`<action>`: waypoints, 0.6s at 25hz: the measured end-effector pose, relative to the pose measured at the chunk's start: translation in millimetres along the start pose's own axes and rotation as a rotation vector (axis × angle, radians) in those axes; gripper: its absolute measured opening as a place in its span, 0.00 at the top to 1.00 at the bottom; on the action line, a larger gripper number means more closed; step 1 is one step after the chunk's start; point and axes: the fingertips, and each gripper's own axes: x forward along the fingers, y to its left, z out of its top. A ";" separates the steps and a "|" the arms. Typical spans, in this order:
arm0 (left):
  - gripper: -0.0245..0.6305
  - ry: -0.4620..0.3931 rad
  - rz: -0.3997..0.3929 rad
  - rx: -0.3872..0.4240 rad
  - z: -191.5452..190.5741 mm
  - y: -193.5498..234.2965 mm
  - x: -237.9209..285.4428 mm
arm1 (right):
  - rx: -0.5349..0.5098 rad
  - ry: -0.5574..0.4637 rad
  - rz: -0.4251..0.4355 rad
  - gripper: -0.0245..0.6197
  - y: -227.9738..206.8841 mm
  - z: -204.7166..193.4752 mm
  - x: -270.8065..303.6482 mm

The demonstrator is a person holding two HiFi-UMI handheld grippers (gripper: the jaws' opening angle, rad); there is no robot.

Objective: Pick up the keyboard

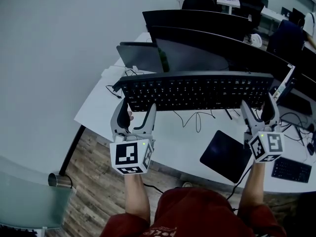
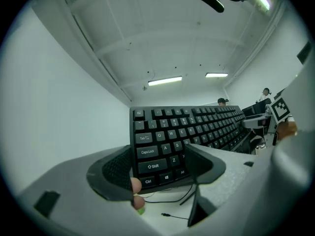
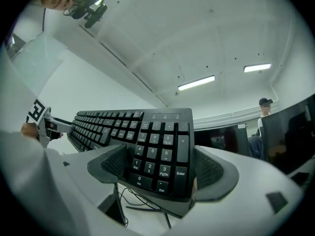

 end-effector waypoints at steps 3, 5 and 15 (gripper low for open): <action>0.46 -0.059 0.027 0.026 6.9 2.5 -6.5 | -0.007 -0.059 0.001 0.34 5.1 6.0 -3.3; 0.46 -0.073 0.032 0.025 8.4 3.2 -6.4 | -0.006 -0.066 -0.002 0.34 4.8 5.5 -2.9; 0.46 -0.062 0.038 0.013 8.4 3.5 -7.2 | -0.006 -0.048 -0.004 0.34 3.4 3.7 -2.7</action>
